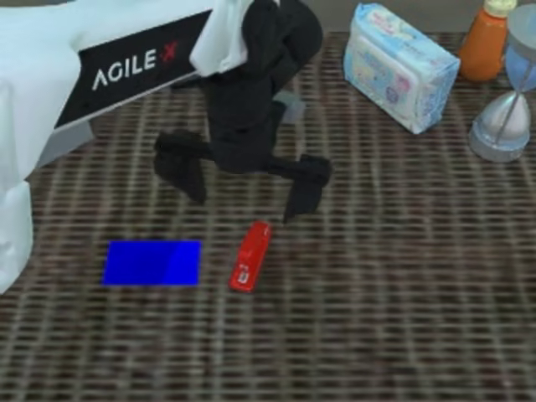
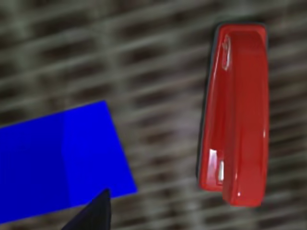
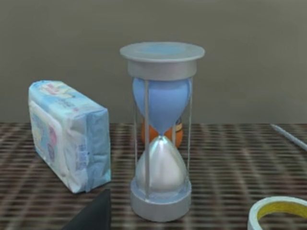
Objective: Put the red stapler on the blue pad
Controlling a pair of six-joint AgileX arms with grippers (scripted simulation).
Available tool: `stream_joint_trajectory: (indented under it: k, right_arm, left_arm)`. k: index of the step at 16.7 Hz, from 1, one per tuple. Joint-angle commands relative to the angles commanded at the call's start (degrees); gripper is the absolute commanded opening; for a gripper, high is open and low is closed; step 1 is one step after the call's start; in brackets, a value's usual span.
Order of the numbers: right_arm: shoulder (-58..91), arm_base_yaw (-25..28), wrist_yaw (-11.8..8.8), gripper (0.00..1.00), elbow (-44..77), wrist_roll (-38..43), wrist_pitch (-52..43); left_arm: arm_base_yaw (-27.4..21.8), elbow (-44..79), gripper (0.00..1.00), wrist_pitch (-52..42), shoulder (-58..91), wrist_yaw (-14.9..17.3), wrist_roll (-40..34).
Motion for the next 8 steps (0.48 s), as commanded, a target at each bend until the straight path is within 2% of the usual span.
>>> stream_joint_trajectory:
  k: [5,8]
  right_arm:
    - [0.0,0.0,0.0,1.0,0.0,0.0,0.0]
    - [0.0,0.0,0.0,1.0,0.0,0.0,0.0]
  left_arm:
    - [0.0,-9.3,1.0,12.9,3.0,0.0,0.1]
    - [0.0,-11.9,1.0,16.0,3.9,0.0,0.0]
